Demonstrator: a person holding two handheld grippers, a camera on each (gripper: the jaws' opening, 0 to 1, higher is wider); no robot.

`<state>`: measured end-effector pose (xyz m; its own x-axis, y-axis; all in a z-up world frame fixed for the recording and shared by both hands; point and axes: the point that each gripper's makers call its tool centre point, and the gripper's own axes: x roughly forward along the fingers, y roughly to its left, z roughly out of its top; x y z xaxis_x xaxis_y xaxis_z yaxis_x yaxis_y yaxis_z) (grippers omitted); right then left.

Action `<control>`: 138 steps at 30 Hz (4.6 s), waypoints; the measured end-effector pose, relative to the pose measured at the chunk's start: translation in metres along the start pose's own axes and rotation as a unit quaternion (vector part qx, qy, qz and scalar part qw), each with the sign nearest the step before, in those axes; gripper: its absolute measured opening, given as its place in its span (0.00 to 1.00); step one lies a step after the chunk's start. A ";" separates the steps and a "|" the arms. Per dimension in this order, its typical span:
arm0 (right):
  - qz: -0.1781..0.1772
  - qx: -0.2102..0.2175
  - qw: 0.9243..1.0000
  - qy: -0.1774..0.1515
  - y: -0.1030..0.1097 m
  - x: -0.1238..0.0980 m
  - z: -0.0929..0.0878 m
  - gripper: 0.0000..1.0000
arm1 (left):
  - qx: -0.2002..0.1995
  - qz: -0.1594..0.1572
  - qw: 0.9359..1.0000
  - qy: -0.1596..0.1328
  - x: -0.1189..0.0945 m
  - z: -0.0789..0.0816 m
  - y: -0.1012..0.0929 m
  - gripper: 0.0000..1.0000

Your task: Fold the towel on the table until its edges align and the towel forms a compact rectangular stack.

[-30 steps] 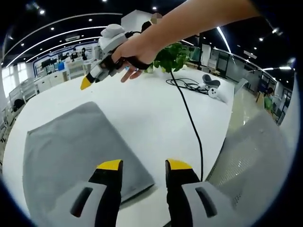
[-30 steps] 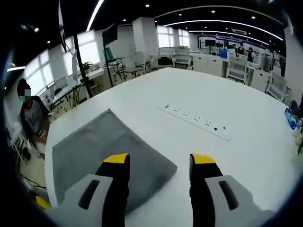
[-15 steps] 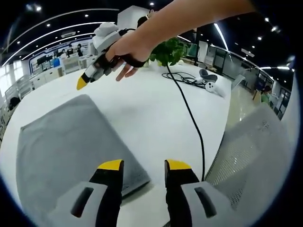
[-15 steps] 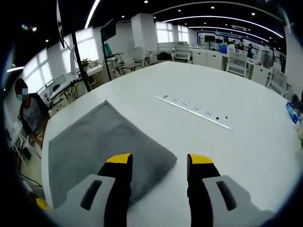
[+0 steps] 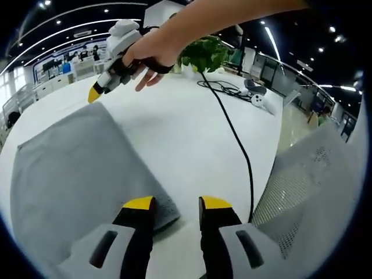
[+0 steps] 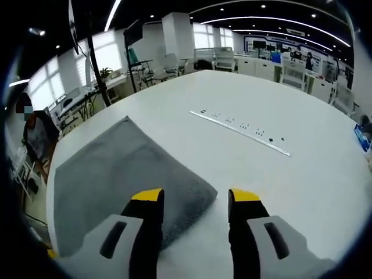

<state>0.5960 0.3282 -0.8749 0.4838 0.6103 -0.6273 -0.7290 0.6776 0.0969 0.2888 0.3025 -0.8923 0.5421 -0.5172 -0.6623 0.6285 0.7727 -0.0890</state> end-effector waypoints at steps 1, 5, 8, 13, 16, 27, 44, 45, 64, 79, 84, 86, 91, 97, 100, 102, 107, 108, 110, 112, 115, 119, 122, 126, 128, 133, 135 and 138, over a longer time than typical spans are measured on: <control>0.000 0.000 1.000 0.002 0.000 0.001 -0.001 0.43 | -0.001 0.000 1.000 0.000 0.000 0.000 0.000 0.31; -0.013 0.012 1.000 0.004 -0.006 0.006 -0.004 0.39 | 0.003 -0.001 1.000 0.007 0.003 -0.001 -0.001 0.31; -0.015 0.013 1.000 0.010 -0.009 0.012 -0.009 0.37 | 0.014 0.001 1.000 0.018 0.006 -0.004 0.001 0.30; -0.014 0.020 1.000 0.015 -0.009 0.017 -0.015 0.35 | 0.009 0.003 1.000 0.022 0.008 -0.007 0.004 0.30; -0.015 0.028 0.999 0.019 -0.011 0.020 -0.019 0.33 | 0.023 0.004 0.999 0.035 0.012 -0.012 0.004 0.30; -0.014 0.044 0.998 0.035 -0.014 0.025 -0.027 0.18 | 0.036 0.004 0.998 0.045 0.014 -0.014 0.005 0.28; 0.008 0.046 0.998 0.041 -0.007 0.020 -0.029 0.02 | 0.062 0.018 0.997 0.052 0.016 -0.016 0.013 0.12; 0.008 0.047 0.998 0.042 -0.007 0.019 -0.029 0.01 | 0.061 0.018 0.997 0.053 0.016 -0.016 0.014 0.08; -0.012 0.055 0.996 0.075 -0.039 -0.010 -0.053 0.00 | 0.039 -0.041 0.997 0.059 0.030 -0.001 -0.025 0.03; -0.041 0.058 0.994 0.080 -0.071 -0.039 -0.074 0.00 | 0.051 -0.080 0.994 0.054 0.048 0.016 -0.061 0.03; -0.050 0.059 0.994 0.080 -0.079 -0.047 -0.079 0.00 | 0.046 -0.088 0.994 0.049 0.055 0.023 -0.073 0.03; -0.053 0.059 0.994 0.081 -0.082 -0.050 -0.081 0.00 | 0.047 -0.092 0.993 0.049 0.057 0.025 -0.077 0.03; -0.061 0.059 0.993 0.079 -0.088 -0.059 -0.085 0.00 | 0.049 -0.101 0.993 0.045 0.062 0.032 -0.087 0.03; -0.070 0.060 0.992 0.080 -0.100 -0.071 -0.093 0.00 | 0.054 -0.115 0.991 0.041 0.068 0.037 -0.099 0.03; -0.075 0.060 0.992 0.079 -0.108 -0.076 -0.095 0.00 | 0.057 -0.119 0.991 0.038 0.071 0.040 -0.103 0.03; -0.078 0.061 0.992 0.077 -0.112 -0.079 -0.096 0.00 | 0.057 -0.120 0.990 0.036 0.073 0.043 -0.106 0.03; -0.086 0.059 0.992 0.071 -0.120 -0.085 -0.095 0.00 | 0.063 -0.128 0.989 0.031 0.078 0.052 -0.114 0.03; -0.088 0.059 0.992 0.070 -0.122 -0.085 -0.095 0.00 | 0.063 -0.129 0.989 0.030 0.079 0.053 -0.114 0.03; -0.091 0.059 0.992 0.067 -0.125 -0.088 -0.095 0.00 | 0.061 -0.131 0.989 0.028 0.081 0.056 -0.117 0.03; -0.095 0.061 0.992 0.064 -0.127 -0.090 -0.094 0.00 | 0.059 -0.132 0.989 0.025 0.083 0.059 -0.119 0.03; -0.098 0.064 0.991 0.061 -0.128 -0.094 -0.094 0.00 | 0.056 -0.133 0.989 0.021 0.084 0.062 -0.121 0.03; -0.102 0.075 0.991 0.053 -0.130 -0.098 -0.091 0.00 | 0.055 -0.133 0.990 0.010 0.082 0.068 -0.122 0.03; -0.102 0.082 0.990 0.046 -0.131 -0.101 -0.086 0.00 | 0.050 -0.131 0.990 -0.001 0.078 0.075 -0.120 0.03; -0.103 0.091 0.990 0.039 -0.129 -0.105 -0.079 0.00 | 0.045 -0.126 0.991 -0.014 0.072 0.081 -0.114 0.03; -0.104 0.092 0.990 0.037 -0.130 -0.105 -0.075 0.00 | 0.040 -0.124 0.991 -0.020 0.068 0.085 -0.111 0.03; -0.104 0.109 0.988 0.028 -0.129 -0.107 -0.063 0.00 | 0.039 -0.119 0.991 -0.037 0.056 0.096 -0.104 0.03; -0.103 0.122 0.987 0.023 -0.128 -0.108 -0.058 0.00 | 0.038 -0.115 0.992 -0.045 0.050 0.101 -0.100 0.03; -0.103 0.136 0.985 0.021 -0.127 -0.110 -0.051 0.00 | 0.038 -0.112 0.991 -0.059 0.041 0.108 -0.093 0.03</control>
<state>0.6107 0.1539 -0.8575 0.5834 0.4348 -0.6860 -0.4586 0.8734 0.1636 0.3127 0.1698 -0.8302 0.4436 -0.7149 -0.5405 0.7774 0.6070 -0.1648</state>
